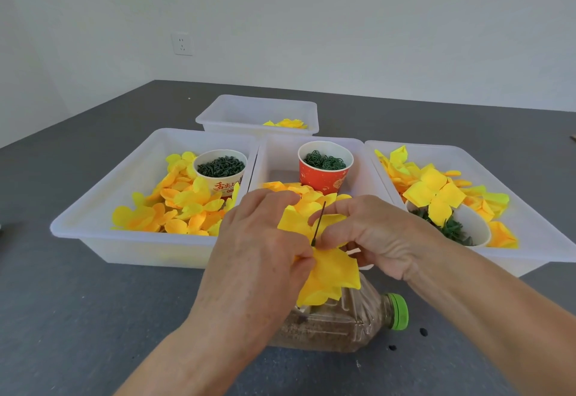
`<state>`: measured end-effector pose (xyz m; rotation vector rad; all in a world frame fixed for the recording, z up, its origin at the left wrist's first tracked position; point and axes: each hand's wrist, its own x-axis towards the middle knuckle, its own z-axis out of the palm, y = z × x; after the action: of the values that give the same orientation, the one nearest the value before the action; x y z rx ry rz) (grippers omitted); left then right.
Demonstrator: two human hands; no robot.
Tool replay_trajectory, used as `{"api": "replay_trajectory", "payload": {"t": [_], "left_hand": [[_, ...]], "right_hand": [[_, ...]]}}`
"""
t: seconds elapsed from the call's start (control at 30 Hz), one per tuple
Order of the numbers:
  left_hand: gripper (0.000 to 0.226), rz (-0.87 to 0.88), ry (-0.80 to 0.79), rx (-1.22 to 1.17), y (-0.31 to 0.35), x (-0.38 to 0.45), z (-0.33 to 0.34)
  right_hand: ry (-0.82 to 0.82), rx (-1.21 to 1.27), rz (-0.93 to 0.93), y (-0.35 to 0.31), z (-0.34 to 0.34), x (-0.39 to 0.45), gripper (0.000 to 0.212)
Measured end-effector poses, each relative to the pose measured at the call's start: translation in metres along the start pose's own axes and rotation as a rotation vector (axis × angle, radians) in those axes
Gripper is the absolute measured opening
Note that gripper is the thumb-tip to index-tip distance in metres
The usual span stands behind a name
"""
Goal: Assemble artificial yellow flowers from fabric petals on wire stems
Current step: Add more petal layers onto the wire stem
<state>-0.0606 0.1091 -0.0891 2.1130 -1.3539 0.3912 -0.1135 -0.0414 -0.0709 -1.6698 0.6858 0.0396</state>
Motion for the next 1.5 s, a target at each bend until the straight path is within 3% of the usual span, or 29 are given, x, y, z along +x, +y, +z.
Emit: {"api": "replay_trajectory", "payload": {"t": [0.13,0.2,0.33,0.47,0.67,1.03,1.5], "left_hand": [[0.008,-0.102,-0.036,-0.074,-0.003,-0.001,-0.001],[0.004,-0.178,-0.041,-0.169,-0.004,-0.001,-0.003],[0.006,-0.338,-0.035,-0.264,-0.005,0.004,-0.005],[0.012,-0.427,-0.053,-0.387,-0.008,0.007,-0.005],[0.011,-0.376,-0.111,-0.352,-0.011,0.008,-0.002],[0.007,-0.334,-0.170,-0.249,-0.013,0.010,0.004],[0.006,-0.375,-0.126,-0.327,-0.010,0.010,0.003]], "right_hand": [[0.064,-0.099,-0.085,0.004,-0.003,-0.004,0.037],[0.125,-0.168,-0.216,0.009,-0.002,-0.008,0.037],[0.179,-0.278,-0.473,0.014,-0.003,-0.014,0.020],[0.050,-0.247,-0.432,0.017,-0.008,-0.014,0.012],[-0.004,-0.222,-0.445,0.019,-0.009,-0.012,0.011],[0.042,-0.329,-0.475,0.023,-0.010,-0.008,0.009],[0.063,-0.164,-0.483,0.035,-0.004,-0.009,0.008]]}}
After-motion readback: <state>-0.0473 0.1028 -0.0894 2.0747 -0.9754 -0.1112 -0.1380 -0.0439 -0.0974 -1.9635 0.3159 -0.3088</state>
